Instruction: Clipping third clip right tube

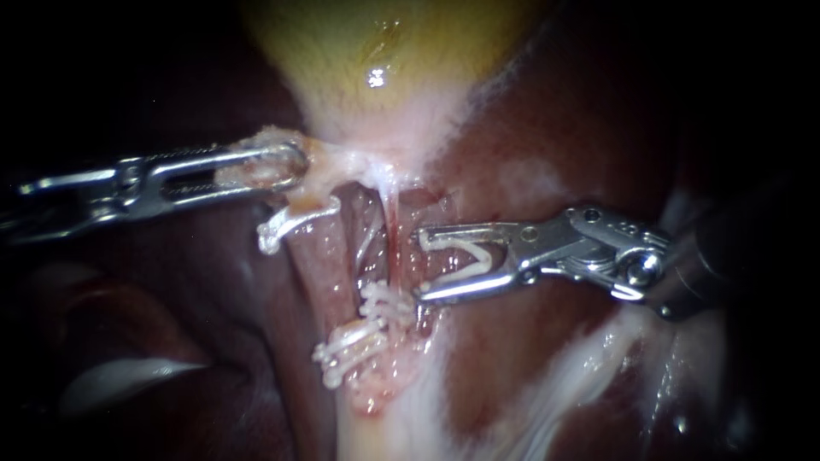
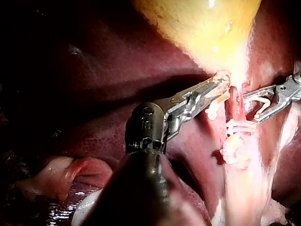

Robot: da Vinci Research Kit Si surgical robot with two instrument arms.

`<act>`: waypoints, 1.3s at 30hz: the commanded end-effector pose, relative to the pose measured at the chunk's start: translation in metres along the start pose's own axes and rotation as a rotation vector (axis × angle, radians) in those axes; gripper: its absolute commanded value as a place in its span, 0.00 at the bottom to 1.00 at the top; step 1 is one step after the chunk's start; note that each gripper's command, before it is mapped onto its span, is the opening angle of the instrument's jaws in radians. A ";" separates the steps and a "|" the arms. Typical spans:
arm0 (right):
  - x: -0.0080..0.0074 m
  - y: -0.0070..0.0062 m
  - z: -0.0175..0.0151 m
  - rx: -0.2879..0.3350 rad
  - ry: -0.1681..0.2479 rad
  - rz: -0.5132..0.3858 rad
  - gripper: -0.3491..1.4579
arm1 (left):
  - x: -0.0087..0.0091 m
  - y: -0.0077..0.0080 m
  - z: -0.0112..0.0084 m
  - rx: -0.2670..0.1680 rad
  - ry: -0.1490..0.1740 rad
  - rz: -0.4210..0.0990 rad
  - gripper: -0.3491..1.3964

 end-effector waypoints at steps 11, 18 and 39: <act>0.0003 0.0000 0.0020 0.010 0.013 0.036 0.47 | 0.0000 0.0000 0.0000 -0.001 0.000 0.000 0.00; 0.0005 -0.0002 0.0029 0.026 0.033 0.059 0.47 | 0.0000 -0.0001 0.0000 -0.001 0.000 0.000 0.00; 0.0020 -0.0017 0.0050 0.103 0.132 0.118 0.47 | 0.0000 -0.0001 0.0000 -0.001 0.000 0.000 0.00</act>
